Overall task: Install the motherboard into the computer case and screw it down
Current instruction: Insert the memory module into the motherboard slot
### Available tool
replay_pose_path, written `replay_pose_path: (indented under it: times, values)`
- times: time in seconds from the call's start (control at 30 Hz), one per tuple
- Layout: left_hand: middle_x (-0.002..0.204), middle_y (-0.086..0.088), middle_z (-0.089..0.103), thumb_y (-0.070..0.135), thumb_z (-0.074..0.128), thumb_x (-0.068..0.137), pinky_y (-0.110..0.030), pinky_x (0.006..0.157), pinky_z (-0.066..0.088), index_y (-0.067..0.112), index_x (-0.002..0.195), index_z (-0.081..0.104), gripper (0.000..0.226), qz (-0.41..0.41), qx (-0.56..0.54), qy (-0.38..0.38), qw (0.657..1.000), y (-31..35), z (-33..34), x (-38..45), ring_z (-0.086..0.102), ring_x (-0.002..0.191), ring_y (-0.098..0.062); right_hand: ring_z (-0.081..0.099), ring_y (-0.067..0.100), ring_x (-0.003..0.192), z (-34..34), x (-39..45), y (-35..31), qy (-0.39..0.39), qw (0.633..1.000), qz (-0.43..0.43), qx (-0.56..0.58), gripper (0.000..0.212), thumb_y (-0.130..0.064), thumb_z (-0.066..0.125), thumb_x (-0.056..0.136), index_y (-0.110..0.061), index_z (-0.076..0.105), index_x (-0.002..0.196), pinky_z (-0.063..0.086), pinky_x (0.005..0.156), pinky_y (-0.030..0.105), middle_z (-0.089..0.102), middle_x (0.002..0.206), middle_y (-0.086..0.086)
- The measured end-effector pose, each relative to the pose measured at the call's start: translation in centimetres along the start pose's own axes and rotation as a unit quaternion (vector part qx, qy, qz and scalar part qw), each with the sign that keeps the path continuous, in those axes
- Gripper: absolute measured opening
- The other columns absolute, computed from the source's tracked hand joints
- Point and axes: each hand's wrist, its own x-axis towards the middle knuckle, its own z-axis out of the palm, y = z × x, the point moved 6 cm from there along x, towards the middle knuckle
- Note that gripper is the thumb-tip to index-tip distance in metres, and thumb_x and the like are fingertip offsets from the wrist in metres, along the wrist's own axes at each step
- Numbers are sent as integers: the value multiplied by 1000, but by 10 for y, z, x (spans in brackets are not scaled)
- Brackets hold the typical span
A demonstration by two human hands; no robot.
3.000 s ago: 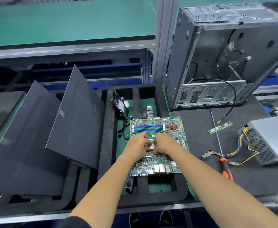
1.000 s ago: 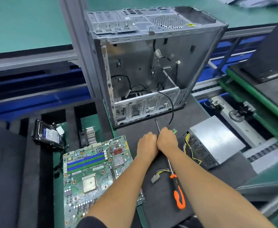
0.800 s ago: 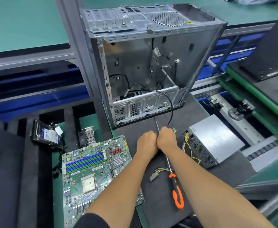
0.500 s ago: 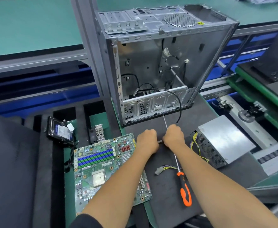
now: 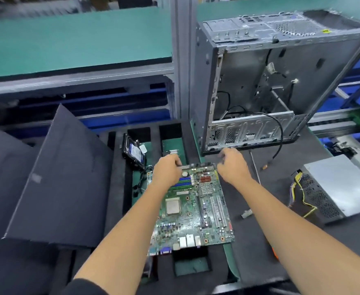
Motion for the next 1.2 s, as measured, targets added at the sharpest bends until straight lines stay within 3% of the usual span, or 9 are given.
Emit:
replay_pose_path:
  times: [0.2, 0.43, 0.57, 0.63, 0.77, 0.87, 1.03, 1.13, 1.2]
  values:
    - [67, 4, 55, 5, 66, 86, -16, 52, 38, 12, 81, 65, 9, -66, -165, 9, 984, -58, -34, -27, 48, 60, -9, 61, 25, 87, 37, -27, -85, -128, 974, -127, 137, 15, -11, 54, 92, -18, 66, 99, 46, 70, 30, 65, 100, 2]
    - [81, -1, 59, 8, 67, 84, -19, 62, 42, 22, 84, 63, 15, -108, -318, 63, 940, -98, -61, -52, 54, 69, -10, 56, 13, 95, 47, -34, -111, -180, 957, -128, 186, 16, -13, 63, 91, -11, 70, 104, 41, 80, 27, 62, 116, 2]
    - [85, -2, 64, 8, 66, 85, -23, 65, 45, 20, 89, 65, 12, -140, -397, 86, 903, -110, -65, -56, 57, 70, -12, 57, 1, 64, 47, -36, -118, -196, 944, -109, 241, 13, -10, 61, 90, -16, 68, 100, 46, 60, 19, 62, 108, -2]
    - [83, -1, 65, 9, 65, 87, -26, 68, 47, 16, 94, 67, 11, -149, -440, 87, 881, -112, -66, -55, 56, 71, -14, 62, 10, 73, 45, -35, -118, -198, 941, -98, 257, 14, -8, 61, 89, -18, 67, 96, 51, 63, 25, 64, 108, 0]
    - [82, -1, 67, 9, 66, 87, -31, 80, 51, 18, 89, 69, 11, -130, -458, 88, 875, -104, -68, -51, 58, 76, -16, 58, 22, 78, 38, -29, -115, -188, 944, -93, 254, 16, -7, 62, 88, -22, 67, 91, 50, 70, 35, 67, 102, 3]
    - [87, -3, 69, 9, 65, 87, -33, 85, 52, 21, 88, 69, 13, -117, -454, 94, 878, -97, -72, -47, 60, 81, -17, 60, 18, 78, 33, -25, -116, -183, 948, -105, 239, 12, -10, 65, 87, -22, 67, 90, 49, 66, 26, 68, 94, 6]
    - [81, -2, 67, 6, 65, 86, -30, 81, 51, 19, 85, 69, 14, -103, -452, 99, 881, -89, -73, -43, 59, 76, -15, 56, 18, 74, 31, -26, -120, -184, 957, -163, 151, 6, -16, 65, 88, -17, 68, 94, 48, 71, 31, 66, 86, 8]
    - [85, -1, 68, 8, 66, 87, -23, 75, 49, 20, 87, 68, 13, -94, -438, 96, 889, -88, -70, -41, 61, 77, -11, 53, 12, 66, 36, -27, -121, -202, 958, -180, 91, 11, -15, 62, 90, -21, 63, 80, 42, 66, 28, 60, 71, -6]
    - [88, -1, 68, 13, 64, 89, -20, 71, 49, 20, 90, 67, 7, -92, -432, 98, 892, -88, -66, -41, 62, 78, -11, 56, 17, 71, 41, -23, -120, -195, 964, -169, 66, 10, -12, 62, 90, -14, 63, 80, 43, 69, 30, 62, 75, -2]
